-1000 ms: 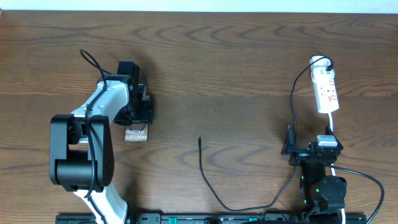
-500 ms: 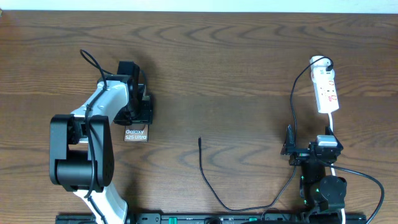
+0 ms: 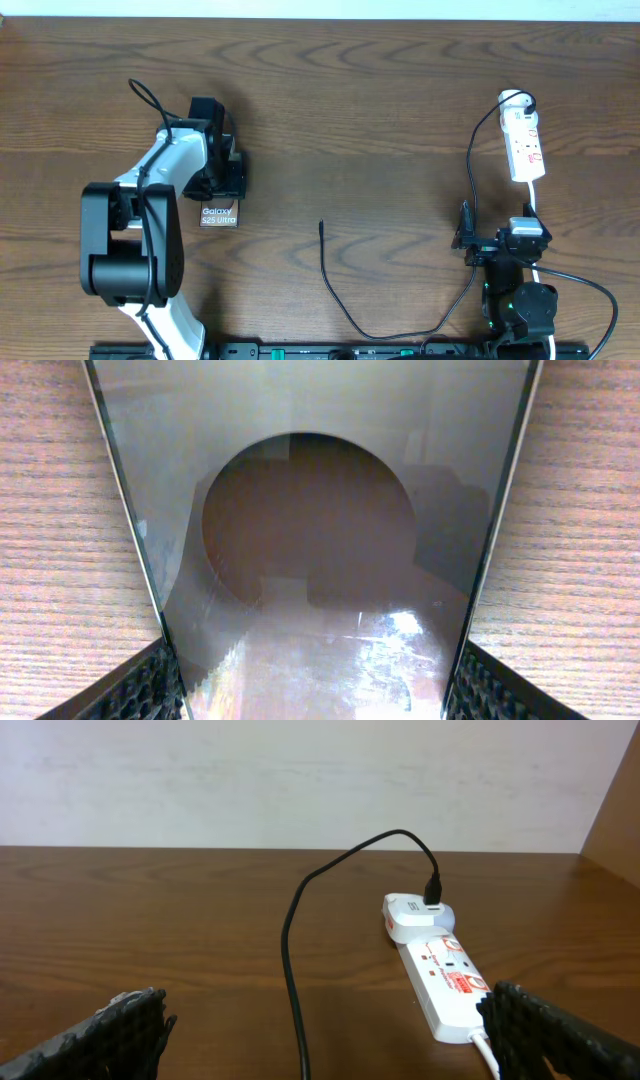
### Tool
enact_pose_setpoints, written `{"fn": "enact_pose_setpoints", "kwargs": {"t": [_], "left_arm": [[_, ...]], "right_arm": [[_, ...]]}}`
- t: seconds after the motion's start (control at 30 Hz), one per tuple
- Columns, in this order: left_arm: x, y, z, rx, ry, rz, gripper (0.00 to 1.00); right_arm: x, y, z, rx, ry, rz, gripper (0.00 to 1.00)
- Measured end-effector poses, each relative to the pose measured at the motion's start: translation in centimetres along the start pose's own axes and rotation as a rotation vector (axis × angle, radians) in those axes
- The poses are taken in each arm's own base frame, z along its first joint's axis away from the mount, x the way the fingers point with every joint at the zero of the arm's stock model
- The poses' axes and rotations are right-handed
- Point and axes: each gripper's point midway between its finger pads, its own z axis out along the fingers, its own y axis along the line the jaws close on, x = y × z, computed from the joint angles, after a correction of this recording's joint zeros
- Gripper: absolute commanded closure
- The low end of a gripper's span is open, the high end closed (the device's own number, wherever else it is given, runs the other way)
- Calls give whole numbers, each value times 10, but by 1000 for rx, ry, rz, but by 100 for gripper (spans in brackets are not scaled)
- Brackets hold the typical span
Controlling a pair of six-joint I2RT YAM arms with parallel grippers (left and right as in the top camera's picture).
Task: Plug charger to phone and switch on socket
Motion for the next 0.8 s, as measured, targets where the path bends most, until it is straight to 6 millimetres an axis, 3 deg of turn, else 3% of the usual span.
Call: {"fn": "enact_pose_setpoints", "kwargs": {"t": [0.3, 0.6, 0.8], "left_arm": [[-10, -3, -17, 14, -26, 1, 92], [-13, -5, -60, 24, -133, 3, 92], [-10, -13, -78, 76, -167, 8, 93]], "right_arm": [[0, 0, 0, 0, 0, 0, 1], [0, 0, 0, 0, 0, 0, 1], [0, 0, 0, 0, 0, 0, 1]]}}
